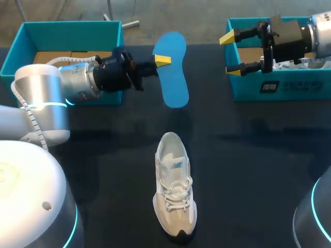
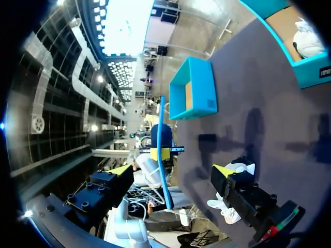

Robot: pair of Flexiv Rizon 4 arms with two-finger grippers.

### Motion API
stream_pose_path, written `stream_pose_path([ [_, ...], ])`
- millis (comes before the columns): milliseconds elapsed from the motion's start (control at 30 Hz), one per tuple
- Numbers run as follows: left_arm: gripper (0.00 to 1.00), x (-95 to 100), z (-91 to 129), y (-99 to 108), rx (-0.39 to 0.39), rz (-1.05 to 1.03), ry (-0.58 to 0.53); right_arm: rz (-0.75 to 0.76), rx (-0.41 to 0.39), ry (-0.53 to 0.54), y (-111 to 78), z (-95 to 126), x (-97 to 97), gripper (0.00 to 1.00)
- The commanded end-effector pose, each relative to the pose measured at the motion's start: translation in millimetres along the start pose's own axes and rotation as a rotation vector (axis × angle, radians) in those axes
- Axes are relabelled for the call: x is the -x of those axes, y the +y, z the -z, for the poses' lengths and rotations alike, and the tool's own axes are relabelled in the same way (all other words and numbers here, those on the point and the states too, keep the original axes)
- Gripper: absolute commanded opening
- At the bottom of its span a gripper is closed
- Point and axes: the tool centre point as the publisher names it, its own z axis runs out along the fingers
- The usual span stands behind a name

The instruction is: Take the shoe out of the shoebox, open the shoe tongue, remove and reinsert the insole, then place the shoe into the shoebox

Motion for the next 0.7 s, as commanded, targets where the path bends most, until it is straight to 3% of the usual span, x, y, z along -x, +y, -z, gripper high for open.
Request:
stream_pose_path([
  [33,0.0,3.2,-2,1,-0.057,0.172,-0.027,-0.002,0.0,-0.005,0.1,-1,-0.3,1.0],
  [700,0.0,27.7,-1,-2,-0.016,-0.012,-0.074,-0.002,0.0,-0.005,0.1,-1,-0.3,1.0],
])
